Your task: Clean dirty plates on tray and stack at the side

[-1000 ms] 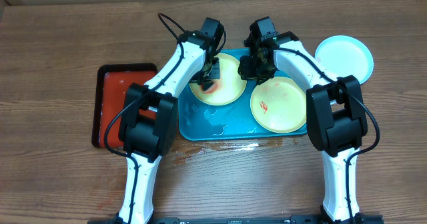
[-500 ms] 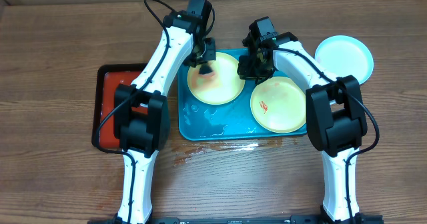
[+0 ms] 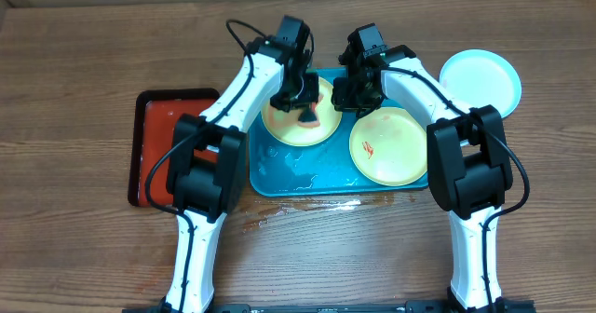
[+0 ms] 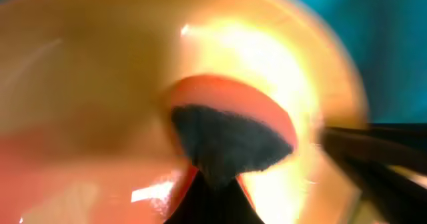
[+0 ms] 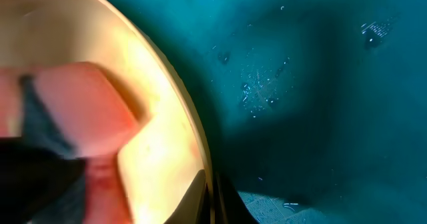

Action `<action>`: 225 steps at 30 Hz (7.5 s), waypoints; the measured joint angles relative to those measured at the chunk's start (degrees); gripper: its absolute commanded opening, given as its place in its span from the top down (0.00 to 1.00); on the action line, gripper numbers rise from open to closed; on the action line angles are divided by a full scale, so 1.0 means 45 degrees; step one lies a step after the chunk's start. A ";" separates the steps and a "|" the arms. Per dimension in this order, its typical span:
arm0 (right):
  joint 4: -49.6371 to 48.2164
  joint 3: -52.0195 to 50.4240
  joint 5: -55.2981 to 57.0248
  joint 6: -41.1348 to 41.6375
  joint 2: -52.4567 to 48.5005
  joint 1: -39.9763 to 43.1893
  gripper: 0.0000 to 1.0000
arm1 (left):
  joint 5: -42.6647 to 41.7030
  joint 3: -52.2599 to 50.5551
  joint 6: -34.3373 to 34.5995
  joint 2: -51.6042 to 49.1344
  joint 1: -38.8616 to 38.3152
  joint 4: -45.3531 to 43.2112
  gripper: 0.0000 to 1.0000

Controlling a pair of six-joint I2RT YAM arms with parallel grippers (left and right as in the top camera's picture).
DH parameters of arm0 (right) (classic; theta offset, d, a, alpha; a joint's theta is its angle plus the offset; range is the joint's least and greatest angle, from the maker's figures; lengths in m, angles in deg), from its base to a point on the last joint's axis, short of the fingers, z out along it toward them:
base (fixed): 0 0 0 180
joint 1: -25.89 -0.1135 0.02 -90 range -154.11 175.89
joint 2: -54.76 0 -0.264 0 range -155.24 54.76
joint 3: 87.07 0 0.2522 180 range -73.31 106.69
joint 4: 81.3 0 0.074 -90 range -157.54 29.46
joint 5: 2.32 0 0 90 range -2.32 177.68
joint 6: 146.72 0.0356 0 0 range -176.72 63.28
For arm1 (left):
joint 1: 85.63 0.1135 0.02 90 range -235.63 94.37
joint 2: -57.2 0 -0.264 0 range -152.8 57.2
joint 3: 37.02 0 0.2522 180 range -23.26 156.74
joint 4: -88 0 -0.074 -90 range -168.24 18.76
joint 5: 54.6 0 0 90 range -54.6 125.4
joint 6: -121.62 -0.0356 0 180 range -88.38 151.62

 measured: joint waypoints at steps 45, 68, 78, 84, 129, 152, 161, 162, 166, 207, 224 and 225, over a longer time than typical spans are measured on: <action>0.2288 0.4070 1.5873 -0.6470 0.1219 -0.4964 0.96 | 0.2506 0.2059 0.0962 0.2749 0.5897 0.5440 0.96; 0.2555 0.4090 1.3610 -0.8121 0.1282 -0.3925 0.96 | 0.2778 0.2055 0.0962 0.2749 0.5901 0.5435 0.96; 0.3492 0.4085 0.3905 -0.5532 0.2176 0.3055 0.96 | 0.2783 0.2055 0.0962 0.2749 0.5901 0.5430 0.96; 0.3507 0.2754 0.0447 -0.5066 0.2176 0.7242 0.96 | 0.2783 0.2055 0.0962 0.2749 0.5901 0.5416 0.96; 0.0466 -0.1797 -0.1171 -0.8995 0.2176 0.4182 0.37 | 0.2783 0.2055 0.0962 0.2749 0.5882 0.5328 0.96; 0.3803 -0.2618 0.0767 -0.9466 0.2176 0.3813 0.55 | 0.2778 0.2055 0.0962 0.2749 0.5882 0.5187 0.96; 0.4459 -0.2705 0.0801 -0.6557 0.2176 0.3808 0.67 | 0.2778 0.2055 0.0962 0.2749 0.5882 0.5187 0.96; 0.4444 -0.2798 0.0806 -0.6266 0.2176 0.3808 0.67 | 0.2778 0.2055 0.0962 0.2749 0.5882 0.5192 0.96; 0.4527 -0.3313 0.0763 -0.5192 0.2195 0.3808 0.65 | 0.2778 0.2055 0.0962 0.2749 0.5882 0.5187 0.96; -0.0860 -0.3861 -0.0908 -0.0913 0.2399 0.1054 0.65 | 0.1666 0.2055 0.0282 0.2749 0.1734 0.4206 0.96; -0.1132 -0.3866 0.0131 0.0850 0.2399 0.1001 0.96 | 0.1214 0.0787 0.0345 0.2749 -0.0335 0.2186 0.96; -0.1180 -0.3866 0.0141 0.0952 0.2399 0.1001 0.96 | 0.1078 0.0549 0.0350 0.2749 -0.0408 0.1919 0.96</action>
